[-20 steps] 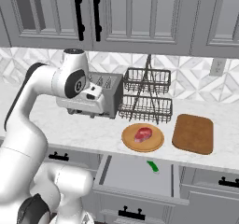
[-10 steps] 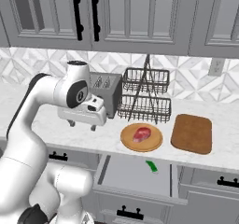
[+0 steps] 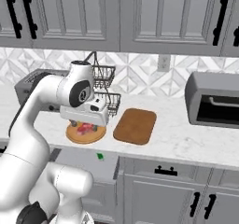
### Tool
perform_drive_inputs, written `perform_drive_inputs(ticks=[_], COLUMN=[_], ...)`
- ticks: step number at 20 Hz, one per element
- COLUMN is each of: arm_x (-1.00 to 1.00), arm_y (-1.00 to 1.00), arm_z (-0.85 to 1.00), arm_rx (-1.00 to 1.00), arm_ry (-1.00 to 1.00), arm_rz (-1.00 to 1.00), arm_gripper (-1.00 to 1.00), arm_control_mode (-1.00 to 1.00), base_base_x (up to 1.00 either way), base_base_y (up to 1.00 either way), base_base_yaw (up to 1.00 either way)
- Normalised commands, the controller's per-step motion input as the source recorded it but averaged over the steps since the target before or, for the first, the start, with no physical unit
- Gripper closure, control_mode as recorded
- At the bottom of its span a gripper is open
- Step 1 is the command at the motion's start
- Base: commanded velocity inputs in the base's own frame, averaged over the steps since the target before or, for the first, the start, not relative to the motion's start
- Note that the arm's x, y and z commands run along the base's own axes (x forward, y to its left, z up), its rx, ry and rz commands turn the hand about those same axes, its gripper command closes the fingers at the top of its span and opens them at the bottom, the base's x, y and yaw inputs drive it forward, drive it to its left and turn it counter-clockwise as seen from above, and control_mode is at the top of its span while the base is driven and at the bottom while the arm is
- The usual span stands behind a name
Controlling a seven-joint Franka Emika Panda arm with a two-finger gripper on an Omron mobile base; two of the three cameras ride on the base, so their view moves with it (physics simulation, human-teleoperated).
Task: Pick up the knife from the drawer and place it on the cutting board. Then place the meat from the plate to the cutting board.
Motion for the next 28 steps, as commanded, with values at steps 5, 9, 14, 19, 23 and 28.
perform_drive_inputs(ticks=[5,9,14,19,23,28], arm_x=[0.00,0.00,0.00,0.00,0.00,0.00], arm_y=[0.00,0.00,0.00,0.00,0.00,0.00], arm_z=[0.00,0.00,0.00,0.00,0.00,0.00], arm_rx=[0.00,0.00,0.00,0.00,0.00,0.00], arm_ry=[0.00,0.00,0.00,0.00,0.00,0.00], arm_rz=[0.00,0.00,0.00,0.00,0.00,0.00], arm_gripper=[-1.00,-1.00,-1.00,-1.00,-1.00,-1.00], arm_control_mode=[1.00,1.00,1.00,1.00,1.00,1.00], base_base_x=[0.06,0.11,0.22,0.31,0.21,0.31], base_base_y=[-0.71,-0.78,-0.66,-0.43,-0.24,0.00], base_base_yaw=[0.00,0.00,0.00,0.02,0.00,0.00])
